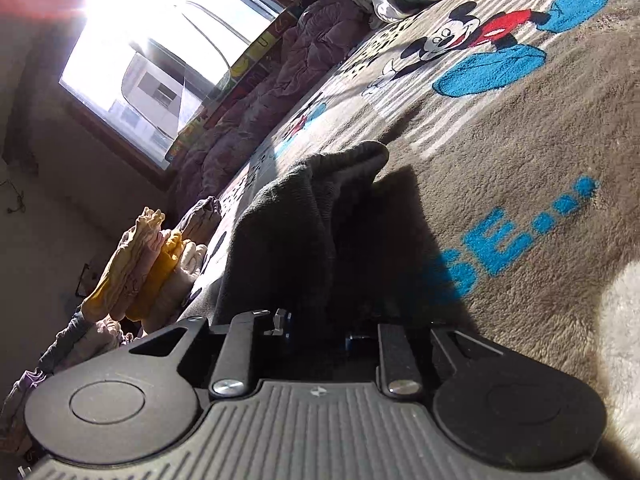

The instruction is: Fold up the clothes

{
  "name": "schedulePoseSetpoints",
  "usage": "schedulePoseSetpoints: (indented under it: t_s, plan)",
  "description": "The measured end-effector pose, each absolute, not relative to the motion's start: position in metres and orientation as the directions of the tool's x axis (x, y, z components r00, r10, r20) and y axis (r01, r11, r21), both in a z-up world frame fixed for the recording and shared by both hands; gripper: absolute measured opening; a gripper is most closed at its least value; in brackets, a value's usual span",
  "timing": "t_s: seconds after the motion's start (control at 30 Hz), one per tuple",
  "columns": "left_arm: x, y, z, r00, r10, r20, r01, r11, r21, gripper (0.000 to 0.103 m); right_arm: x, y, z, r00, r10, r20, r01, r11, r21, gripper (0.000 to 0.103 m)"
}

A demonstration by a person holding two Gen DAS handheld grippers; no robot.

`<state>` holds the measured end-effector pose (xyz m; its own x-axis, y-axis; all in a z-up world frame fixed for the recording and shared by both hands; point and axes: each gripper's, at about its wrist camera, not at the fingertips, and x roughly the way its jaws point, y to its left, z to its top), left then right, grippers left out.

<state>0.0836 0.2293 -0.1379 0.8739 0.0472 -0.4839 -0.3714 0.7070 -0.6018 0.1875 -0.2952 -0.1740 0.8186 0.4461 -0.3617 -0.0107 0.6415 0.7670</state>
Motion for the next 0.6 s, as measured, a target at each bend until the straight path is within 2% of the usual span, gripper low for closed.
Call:
schedulePoseSetpoints:
  t_s: [0.1,0.2,0.27,0.3,0.37,0.43,0.47,0.5,0.6]
  plan:
    - [0.079,0.231,-0.129,0.895,0.039,-0.444,-0.339,0.707,-0.621,0.014,0.172,-0.321,-0.157,0.844,0.457,-0.281,-0.042,0.579,0.814,0.017]
    - [0.071,0.231,-0.118,0.921,0.035,-0.389,-0.295,0.715,-0.634,0.014,0.147,-0.349,-0.150,0.868,0.447,-0.216,-0.039,0.496,0.867,0.015]
    - [0.072,0.233,-0.121,0.914,0.041,-0.404,-0.313,0.705,-0.636,0.014,0.129,-0.362,-0.154,0.880,0.418,-0.224,-0.007,0.482,0.876,0.015]
    - [0.073,0.235,-0.125,0.907,0.042,-0.418,-0.328,0.693,-0.642,0.014,0.124,-0.366,-0.158,0.880,0.405,-0.248,0.022,0.487,0.873,0.006]
    - [0.073,0.236,-0.129,0.901,0.032,-0.432,-0.339,0.673,-0.657,0.016,0.121,-0.372,-0.167,0.877,0.378,-0.296,0.079,0.494,0.866,0.002]
    - [0.073,0.237,-0.133,0.897,0.020,-0.441,-0.345,0.654,-0.673,0.030,0.122,-0.375,-0.175,0.871,0.361,-0.333,0.121,0.498,0.858,0.014]
    - [0.073,0.238,-0.135,0.895,0.013,-0.446,-0.349,0.644,-0.681,0.039,0.122,-0.373,-0.177,0.866,0.368,-0.339,0.122,0.502,0.856,0.023]
    - [0.073,0.238,-0.137,0.893,0.007,-0.450,-0.352,0.635,-0.688,0.042,0.122,-0.371,-0.179,0.861,0.374,-0.345,0.123,0.505,0.854,0.056]
    - [0.074,0.235,-0.140,0.885,0.003,-0.465,-0.361,0.634,-0.684,0.042,0.125,-0.360,-0.181,0.843,0.390,-0.371,0.112,0.547,0.830,0.064]
